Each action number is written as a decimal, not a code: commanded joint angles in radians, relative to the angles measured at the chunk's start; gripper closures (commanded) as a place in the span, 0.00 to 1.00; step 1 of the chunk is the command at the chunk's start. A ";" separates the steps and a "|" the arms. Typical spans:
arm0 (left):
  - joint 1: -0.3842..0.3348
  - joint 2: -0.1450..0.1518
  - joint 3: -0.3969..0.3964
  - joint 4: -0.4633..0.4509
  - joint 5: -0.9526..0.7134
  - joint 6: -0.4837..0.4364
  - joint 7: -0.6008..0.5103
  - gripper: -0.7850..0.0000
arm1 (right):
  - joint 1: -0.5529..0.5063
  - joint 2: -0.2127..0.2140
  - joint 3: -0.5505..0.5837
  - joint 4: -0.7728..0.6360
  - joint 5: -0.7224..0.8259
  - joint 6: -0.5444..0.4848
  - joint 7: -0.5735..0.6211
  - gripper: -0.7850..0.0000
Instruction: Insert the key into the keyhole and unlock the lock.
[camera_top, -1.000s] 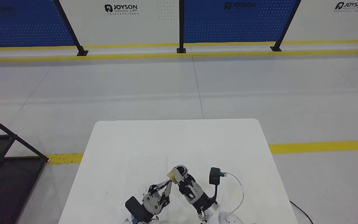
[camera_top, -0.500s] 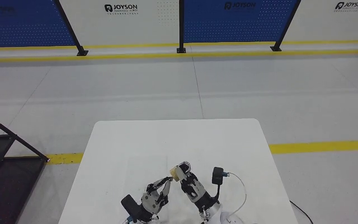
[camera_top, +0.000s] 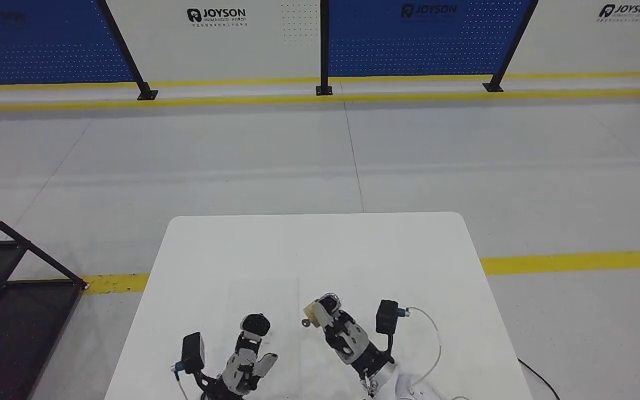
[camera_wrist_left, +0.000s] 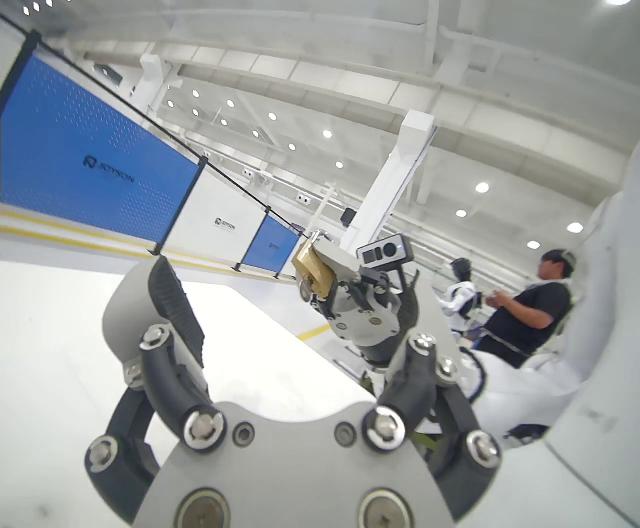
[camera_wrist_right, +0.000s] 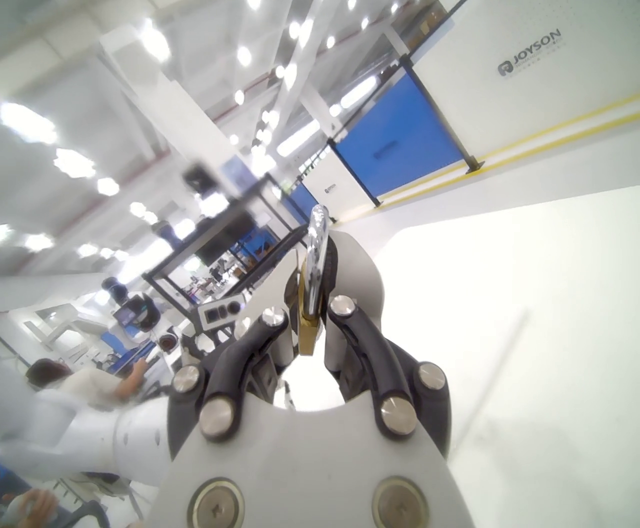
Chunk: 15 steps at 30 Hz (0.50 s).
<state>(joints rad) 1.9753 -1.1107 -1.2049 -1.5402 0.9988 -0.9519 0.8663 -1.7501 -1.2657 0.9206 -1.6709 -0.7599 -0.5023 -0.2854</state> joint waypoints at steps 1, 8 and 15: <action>0.030 0.018 -0.035 -0.023 -0.128 -0.060 -0.090 0.00 | 0.022 -0.003 -0.013 0.008 0.022 0.026 0.074 1.00; 0.110 0.101 -0.090 -0.131 -0.396 -0.060 -0.296 1.00 | 0.104 -0.024 -0.093 0.053 0.030 0.149 0.224 1.00; 0.146 0.139 -0.183 -0.143 -0.389 -0.060 -0.292 1.00 | 0.178 -0.057 -0.181 0.123 0.050 0.218 0.262 1.00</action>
<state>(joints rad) 2.1190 -0.9720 -1.3788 -1.6864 0.5812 -1.0123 0.5502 -1.5808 -1.3182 0.7500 -1.5582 -0.7134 -0.2903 -0.0236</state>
